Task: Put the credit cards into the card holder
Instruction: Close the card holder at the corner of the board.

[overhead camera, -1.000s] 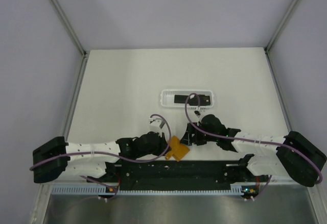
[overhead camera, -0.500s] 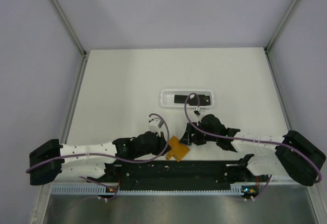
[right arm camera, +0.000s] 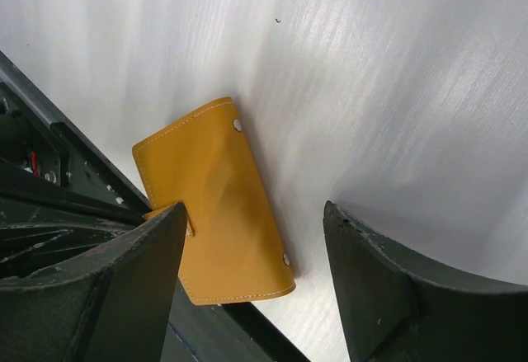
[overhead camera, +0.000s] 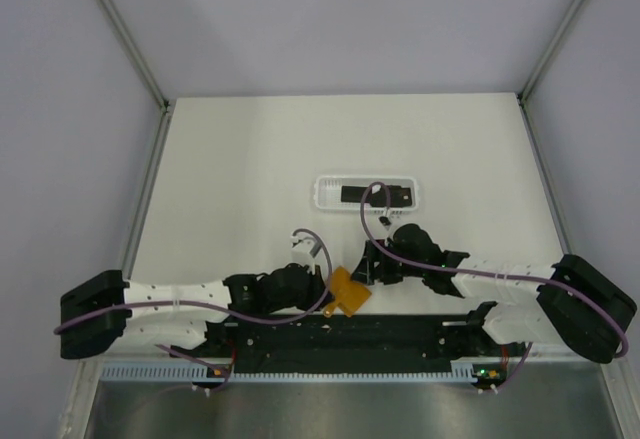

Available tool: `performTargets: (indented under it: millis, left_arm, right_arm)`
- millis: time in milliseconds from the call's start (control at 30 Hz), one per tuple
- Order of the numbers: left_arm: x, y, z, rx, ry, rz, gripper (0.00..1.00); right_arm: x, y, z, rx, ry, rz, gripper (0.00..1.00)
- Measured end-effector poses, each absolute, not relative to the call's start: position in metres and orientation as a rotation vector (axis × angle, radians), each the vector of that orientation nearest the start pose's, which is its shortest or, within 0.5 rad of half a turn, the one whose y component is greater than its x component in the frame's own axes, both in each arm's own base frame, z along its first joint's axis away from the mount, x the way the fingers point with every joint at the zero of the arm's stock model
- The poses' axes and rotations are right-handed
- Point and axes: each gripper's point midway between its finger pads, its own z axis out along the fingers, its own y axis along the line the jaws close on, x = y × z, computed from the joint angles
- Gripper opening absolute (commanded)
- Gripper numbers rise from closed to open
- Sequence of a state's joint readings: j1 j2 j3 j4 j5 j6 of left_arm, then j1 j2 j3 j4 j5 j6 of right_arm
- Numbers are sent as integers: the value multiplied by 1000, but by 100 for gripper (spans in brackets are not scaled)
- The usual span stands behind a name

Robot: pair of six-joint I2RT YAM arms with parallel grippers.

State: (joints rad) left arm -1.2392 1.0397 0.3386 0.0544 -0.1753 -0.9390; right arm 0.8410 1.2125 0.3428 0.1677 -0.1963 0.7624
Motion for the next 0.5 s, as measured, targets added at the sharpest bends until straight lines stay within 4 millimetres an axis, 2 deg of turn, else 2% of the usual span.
performTargets:
  millis: [333,500]
  left_arm:
    - [90,-279,20,236,2499,-859,0]
    - [91,-291,19,197,2492,-905,0]
  right_arm:
    - [150,263,34,-217,2479,1006,68]
    - [147,264,35,-245,2482,1022,65]
